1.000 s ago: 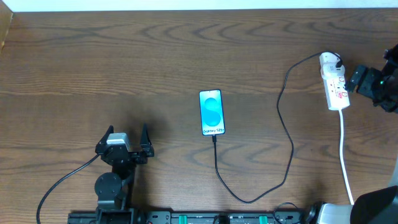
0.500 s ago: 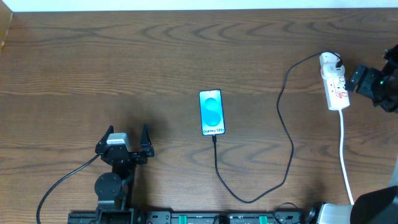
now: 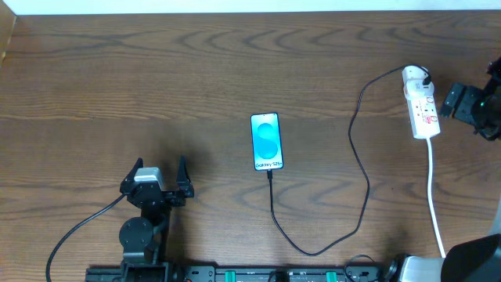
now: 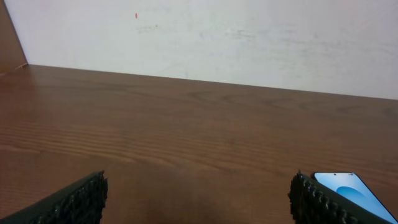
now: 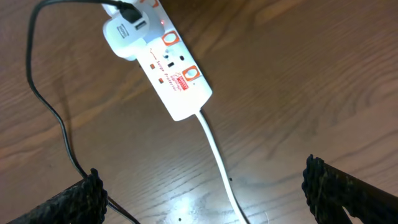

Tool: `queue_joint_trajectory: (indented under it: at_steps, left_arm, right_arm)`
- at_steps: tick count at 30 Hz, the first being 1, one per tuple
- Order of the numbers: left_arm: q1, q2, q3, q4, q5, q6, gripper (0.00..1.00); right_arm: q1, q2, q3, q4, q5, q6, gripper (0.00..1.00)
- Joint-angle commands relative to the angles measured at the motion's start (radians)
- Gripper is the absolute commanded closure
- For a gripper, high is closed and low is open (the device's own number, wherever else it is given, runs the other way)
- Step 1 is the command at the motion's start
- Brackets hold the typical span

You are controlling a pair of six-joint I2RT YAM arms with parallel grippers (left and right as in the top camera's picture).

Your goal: Plug charger to phone and switch on socket

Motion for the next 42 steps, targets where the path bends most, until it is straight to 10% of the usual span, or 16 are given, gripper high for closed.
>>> queue_joint_trajectory:
  at_steps: [1, 13, 33, 42]
  left_arm:
    - [0.006, -0.006, -0.011, -0.046, -0.005, 0.014, 0.07]
    - [0.006, -0.006, -0.011, -0.046, -0.005, 0.014, 0.07]
    - [0.006, -0.006, -0.011, -0.046, -0.005, 0.013, 0.07]
    - [0.006, -0.006, -0.011, -0.046, -0.005, 0.014, 0.07]
  right_arm:
    - [0.003, -0.049, -0.001, -0.016, 0.019, -0.011, 0.01]
    - [0.072, -0.268, -0.201, 0.383, -0.116, 0.071, 0.01]
    - [0.278, -0.833, -1.311, 1.499, -0.104, 0.07, 0.01]
    - [0.279, -1.132, -1.474, 1.389, -0.088, 0.07, 0.01]
